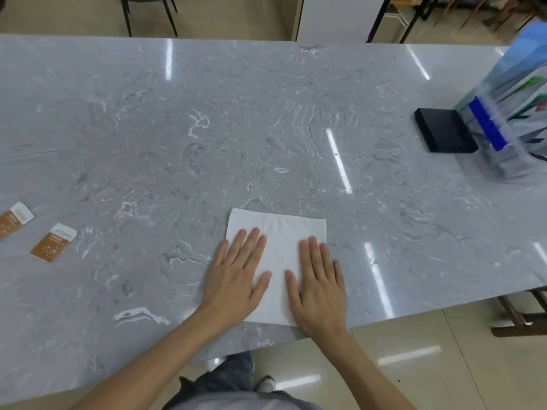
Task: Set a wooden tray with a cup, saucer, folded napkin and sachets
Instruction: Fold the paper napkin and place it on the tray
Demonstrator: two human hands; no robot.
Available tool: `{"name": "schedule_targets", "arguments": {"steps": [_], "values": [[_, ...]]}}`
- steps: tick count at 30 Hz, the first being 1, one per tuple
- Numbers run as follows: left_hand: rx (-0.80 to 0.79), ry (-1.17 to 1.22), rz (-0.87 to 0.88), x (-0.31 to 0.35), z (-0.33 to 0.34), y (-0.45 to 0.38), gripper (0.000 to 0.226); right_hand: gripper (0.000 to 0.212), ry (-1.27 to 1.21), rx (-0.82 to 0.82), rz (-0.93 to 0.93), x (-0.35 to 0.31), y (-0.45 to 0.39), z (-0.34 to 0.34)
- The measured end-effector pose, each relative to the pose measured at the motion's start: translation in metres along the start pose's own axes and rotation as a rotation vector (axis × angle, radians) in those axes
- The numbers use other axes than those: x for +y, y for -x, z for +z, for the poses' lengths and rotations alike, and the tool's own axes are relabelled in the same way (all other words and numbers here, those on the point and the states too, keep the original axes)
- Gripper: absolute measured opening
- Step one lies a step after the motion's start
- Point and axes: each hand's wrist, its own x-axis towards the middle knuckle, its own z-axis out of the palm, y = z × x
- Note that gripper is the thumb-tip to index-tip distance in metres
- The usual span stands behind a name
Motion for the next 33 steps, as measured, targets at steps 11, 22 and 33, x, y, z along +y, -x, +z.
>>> {"name": "schedule_targets", "arguments": {"steps": [11, 22, 33], "values": [[-0.023, -0.020, -0.044, -0.003, -0.009, 0.008, 0.074, 0.073, -0.015, 0.003, 0.048, 0.019, 0.028, -0.007], [-0.041, 0.074, 0.180, 0.037, -0.053, -0.067, 0.047, 0.025, -0.158, 0.197, 0.246, 0.018, 0.098, -0.022], [-0.404, -0.456, 0.760, 0.104, -0.087, -0.170, 0.053, 0.025, -0.732, 0.144, 0.659, 0.001, 0.097, -0.018]]}}
